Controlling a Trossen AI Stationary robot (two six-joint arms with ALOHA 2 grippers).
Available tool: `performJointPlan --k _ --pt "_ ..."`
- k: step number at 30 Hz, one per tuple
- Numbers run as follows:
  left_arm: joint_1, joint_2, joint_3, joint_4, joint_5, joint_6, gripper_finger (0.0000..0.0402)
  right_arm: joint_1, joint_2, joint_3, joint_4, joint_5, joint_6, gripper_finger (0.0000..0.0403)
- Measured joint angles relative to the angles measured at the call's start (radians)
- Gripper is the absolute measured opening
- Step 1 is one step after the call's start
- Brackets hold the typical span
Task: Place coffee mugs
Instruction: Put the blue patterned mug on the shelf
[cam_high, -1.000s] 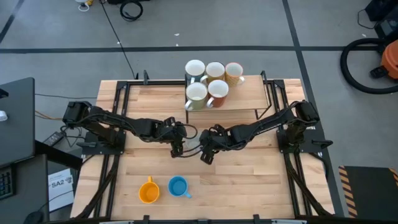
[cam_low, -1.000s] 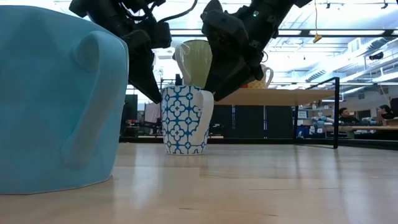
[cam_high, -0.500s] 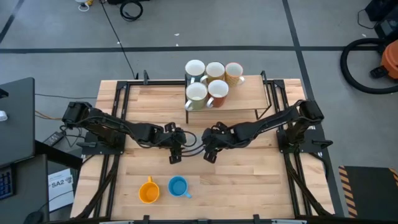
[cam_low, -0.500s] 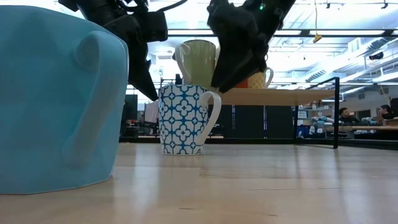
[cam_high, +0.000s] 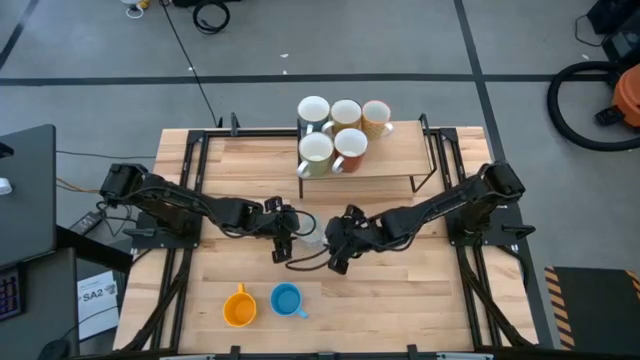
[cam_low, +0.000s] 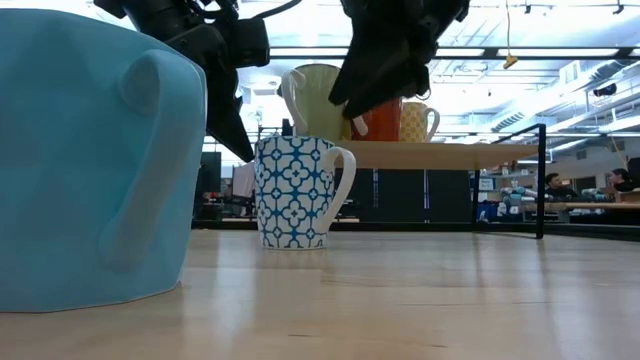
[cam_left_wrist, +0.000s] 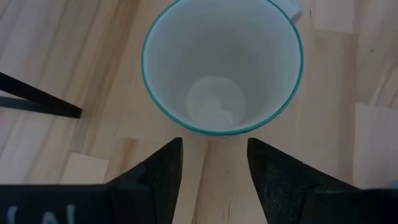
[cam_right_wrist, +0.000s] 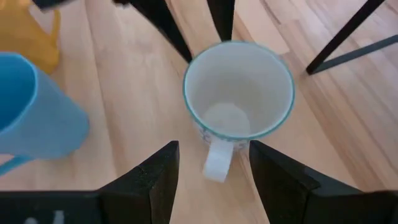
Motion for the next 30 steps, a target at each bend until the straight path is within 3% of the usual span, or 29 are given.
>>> performJointPlan --k 11,30 --pt "0.0 -0.001 0.0 0.003 0.0 0.0 0.0188 0.006 0.054 -0.001 0.01 0.108 0.015 0.0201" --pt "0.0 -0.001 0.0 0.003 0.0 -0.007 0.0188 0.014 0.053 0.0 0.017 0.101 0.016 0.0201"
